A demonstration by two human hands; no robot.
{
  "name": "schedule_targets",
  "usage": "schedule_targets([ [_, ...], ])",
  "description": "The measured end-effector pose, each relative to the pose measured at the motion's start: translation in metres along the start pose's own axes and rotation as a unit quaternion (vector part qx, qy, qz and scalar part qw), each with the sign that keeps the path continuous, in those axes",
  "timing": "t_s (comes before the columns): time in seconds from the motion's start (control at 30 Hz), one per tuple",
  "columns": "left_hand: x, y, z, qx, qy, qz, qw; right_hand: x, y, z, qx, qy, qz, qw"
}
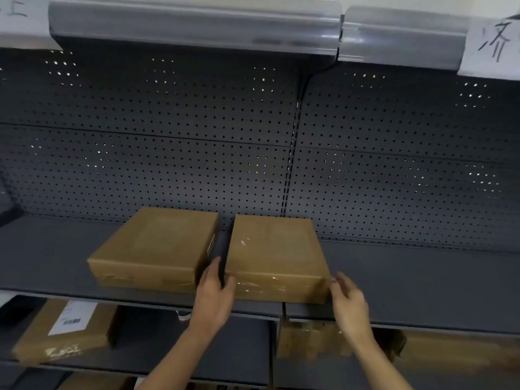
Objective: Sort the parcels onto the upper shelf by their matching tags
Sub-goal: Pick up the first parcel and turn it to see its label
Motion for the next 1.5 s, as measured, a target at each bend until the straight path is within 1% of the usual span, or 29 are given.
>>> schedule_targets([
  [0.13,0.019,0.012,-0.008,-0.073,-0.031,-0.035,0.996,0.021,0.010,-0.004,0.027,0.020,-0.039,0.999],
  [0.27,0.027,0.009,-0.002,-0.067,-0.054,-0.042,0.995,0.034,0.013,0.004,0.061,0.045,-0.052,0.996],
  [0.43,0.025,0.009,-0.006,-0.073,-0.083,-0.011,0.994,0.031,0.009,0.001,0.053,0.087,-0.032,0.994],
  [0.6,0.019,0.007,-0.003,-0.047,-0.156,0.031,0.986,0.020,0.001,-0.002,0.064,0.193,0.013,0.979],
  [0.73,0.015,0.007,-0.004,-0.041,-0.247,0.059,0.966,0.017,-0.003,-0.003,0.088,0.304,0.020,0.948],
  [0.87,0.026,0.002,-0.013,-0.104,-0.363,0.053,0.924,0.014,-0.005,0.001,0.098,0.350,0.040,0.931],
  [0.97,0.029,-0.005,-0.023,-0.150,-0.407,0.076,0.898,0.016,-0.009,0.007,0.111,0.370,0.044,0.921],
  [1.03,0.032,-0.005,-0.029,-0.172,-0.434,0.082,0.881,0.017,-0.011,0.009,0.116,0.375,0.037,0.919],
  [1.1,0.036,-0.004,-0.029,-0.176,-0.454,0.070,0.870,0.015,-0.012,0.009,0.118,0.376,0.028,0.918],
  [1.2,0.035,-0.004,-0.035,-0.177,-0.458,0.074,0.868,0.017,-0.012,0.005,0.116,0.357,-0.008,0.927],
  [1.3,0.027,-0.009,-0.034,-0.177,-0.451,0.101,0.869,0.016,-0.015,-0.005,0.089,0.306,-0.035,0.947],
  [1.37,0.015,-0.010,-0.025,-0.141,-0.429,0.127,0.883,0.013,-0.019,-0.016,0.054,0.236,-0.041,0.969],
  [1.4,0.008,-0.011,-0.016,-0.107,-0.412,0.136,0.895,0.012,-0.021,-0.021,0.036,0.200,-0.043,0.978],
  [1.5,-0.009,-0.016,0.015,-0.015,-0.352,0.148,0.924,0.011,-0.031,-0.045,-0.011,0.135,-0.052,0.989],
])
Point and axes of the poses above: each hand's wrist, its own y-axis towards the middle knuckle, its own x-axis out of the palm, z = x × y, the point moved 10 cm from there along y, towards the middle knuckle, and after that the axes turned 2 degrees about x, right-handed, at the moved point
